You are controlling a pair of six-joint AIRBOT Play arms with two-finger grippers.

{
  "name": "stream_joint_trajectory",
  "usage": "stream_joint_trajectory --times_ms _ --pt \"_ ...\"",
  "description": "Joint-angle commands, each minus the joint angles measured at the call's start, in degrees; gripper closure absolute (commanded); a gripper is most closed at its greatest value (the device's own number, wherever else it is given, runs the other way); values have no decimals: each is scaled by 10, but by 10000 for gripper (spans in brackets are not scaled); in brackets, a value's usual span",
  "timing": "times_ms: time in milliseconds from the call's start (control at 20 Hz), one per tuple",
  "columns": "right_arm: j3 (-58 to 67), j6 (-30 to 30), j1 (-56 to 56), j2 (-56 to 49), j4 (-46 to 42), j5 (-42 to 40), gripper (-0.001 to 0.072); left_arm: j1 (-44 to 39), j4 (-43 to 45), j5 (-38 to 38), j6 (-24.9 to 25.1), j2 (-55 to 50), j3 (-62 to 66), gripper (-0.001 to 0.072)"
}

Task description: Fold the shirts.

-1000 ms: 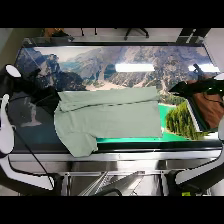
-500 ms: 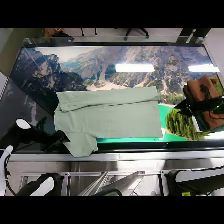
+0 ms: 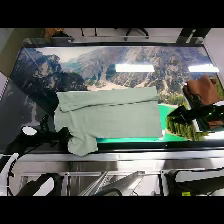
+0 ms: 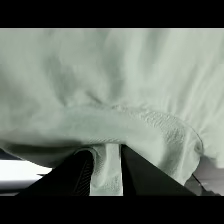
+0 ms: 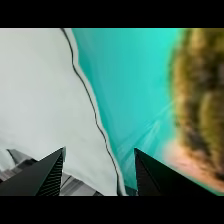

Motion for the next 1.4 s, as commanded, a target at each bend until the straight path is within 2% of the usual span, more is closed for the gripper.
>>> stream_joint_trajectory --times_ms 0,50,550,600,650,750,850,900,1000,1100,1200,1350 --pt "-43 -2 19 9 -5 0 237 -3 -21 -33 12 2 52 562" --pt "-57 -1 27 9 -10 -1 237 -3 -21 -45 22 2 69 691" --pt "-117 -1 132 9 -18 -44 240 -3 -21 -81 52 2 138 692" --pt "-117 -5 138 9 -14 -44 310 -3 -21 -81 52 2 138 692" --pt "-117 -10 141 10 -7 -42 458 -3 -21 -82 53 3 138 692" --pt "-117 -10 140 22 -2 -36 679 3 -21 -100 57 3 138 692" --pt "-117 4 139 49 -33 -35 695 23 -15 -146 60 3 138 693" --pt "-117 36 139 64 -77 -35 695 31 8 -170 57 5 137 694" --pt "-118 108 138 92 -171 -30 695 37 83 -198 15 33 126 694" --pt "-118 146 131 114 -196 -31 695 37 98 -199 9 77 115 694" --pt "-115 139 119 132 -161 -39 695 37 98 -184 9 115 127 694" --pt "-81 50 118 137 -12 -61 695 28 74 -141 12 101 211 695"
